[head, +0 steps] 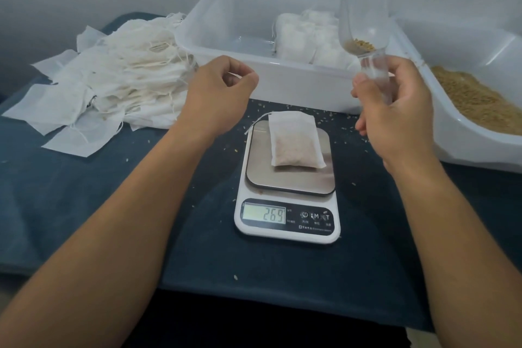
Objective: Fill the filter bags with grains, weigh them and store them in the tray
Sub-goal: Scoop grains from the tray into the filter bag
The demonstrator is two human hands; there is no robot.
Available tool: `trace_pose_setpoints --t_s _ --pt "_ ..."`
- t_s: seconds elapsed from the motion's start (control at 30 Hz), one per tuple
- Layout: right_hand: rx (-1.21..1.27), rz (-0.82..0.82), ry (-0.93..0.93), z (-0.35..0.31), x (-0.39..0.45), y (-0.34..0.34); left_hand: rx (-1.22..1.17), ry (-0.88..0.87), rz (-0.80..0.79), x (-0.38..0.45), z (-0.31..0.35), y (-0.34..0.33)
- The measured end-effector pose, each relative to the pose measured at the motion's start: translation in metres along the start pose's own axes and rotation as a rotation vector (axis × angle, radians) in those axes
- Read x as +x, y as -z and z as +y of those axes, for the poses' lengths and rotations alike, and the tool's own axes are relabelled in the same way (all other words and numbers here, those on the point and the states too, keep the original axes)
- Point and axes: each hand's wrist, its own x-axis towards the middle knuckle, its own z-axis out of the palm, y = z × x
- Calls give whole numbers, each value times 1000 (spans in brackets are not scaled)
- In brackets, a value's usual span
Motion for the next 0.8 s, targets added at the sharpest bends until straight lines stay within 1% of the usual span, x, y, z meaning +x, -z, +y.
trace_pose_setpoints --t_s 0.2,0.33,0.4,0.47,0.53,0.63,0.7,0.8 --pt "-115 48 78 -9 4 8 0 -18 -32 2 -2 -1" --pt "-240 145 105 -16 26 35 83 -40 -90 2 -5 -1" --pt "-348 194 61 -14 46 58 152 -44 -140 0 -6 -2" --pt "-510 219 -25 -2 69 90 211 -49 -178 -2 -6 -2" --pt "-653 171 -143 14 92 123 264 -58 -196 -4 -4 -2" --pt "-860 -4 -286 35 111 156 334 -65 -242 -7 -3 -3" --pt "-990 -117 -341 45 114 163 366 -68 -278 -8 -3 -2" --pt "-1128 -284 -372 56 113 159 376 -70 -303 -10 -2 -2"
